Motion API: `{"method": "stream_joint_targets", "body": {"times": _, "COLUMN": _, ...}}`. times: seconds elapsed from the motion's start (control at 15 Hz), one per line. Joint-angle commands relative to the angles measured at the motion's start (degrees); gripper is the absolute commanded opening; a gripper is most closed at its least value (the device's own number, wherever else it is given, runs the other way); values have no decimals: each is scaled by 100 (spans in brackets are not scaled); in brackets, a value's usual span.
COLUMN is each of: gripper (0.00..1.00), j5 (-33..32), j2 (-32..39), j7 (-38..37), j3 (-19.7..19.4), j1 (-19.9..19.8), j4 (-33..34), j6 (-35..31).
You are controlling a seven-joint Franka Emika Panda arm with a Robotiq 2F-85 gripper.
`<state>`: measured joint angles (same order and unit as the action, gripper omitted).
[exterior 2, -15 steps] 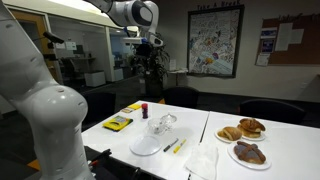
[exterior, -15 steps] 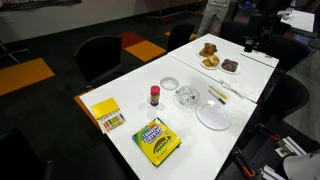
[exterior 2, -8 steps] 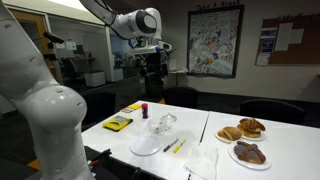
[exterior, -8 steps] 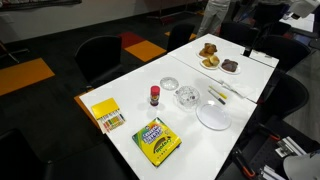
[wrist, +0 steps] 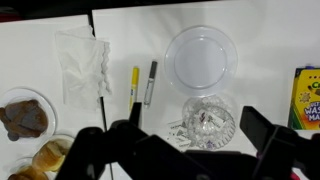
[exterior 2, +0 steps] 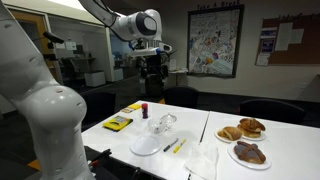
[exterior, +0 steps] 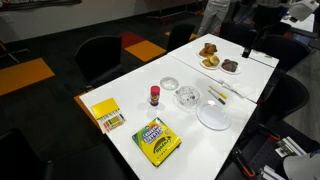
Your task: Put the black marker on the white plate
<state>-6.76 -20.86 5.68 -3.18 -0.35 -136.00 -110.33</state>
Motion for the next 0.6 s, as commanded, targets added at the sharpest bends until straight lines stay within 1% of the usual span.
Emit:
{"method": "stream_joint_targets", "body": {"times": 0.0, "gripper": 100, "j5": -150, "j2": -216, "j7": -123, "j3": 58, "j1": -77, "j4": -624, "j6": -877}}
{"method": "stream_joint_targets", "body": {"times": 0.33, "gripper": 100, "j5": -474, "j2": -336, "j7": -580, "j3": 130, "j1": -185, "j4": -1387, "j6": -2127}}
{"method": "stream_joint_targets", "body": {"times": 0.53, "gripper": 100, "j5": -280, "j2": -300, "j7": -791, "j3": 0, "j1": -258, "j4": -1782, "j6": -2780}}
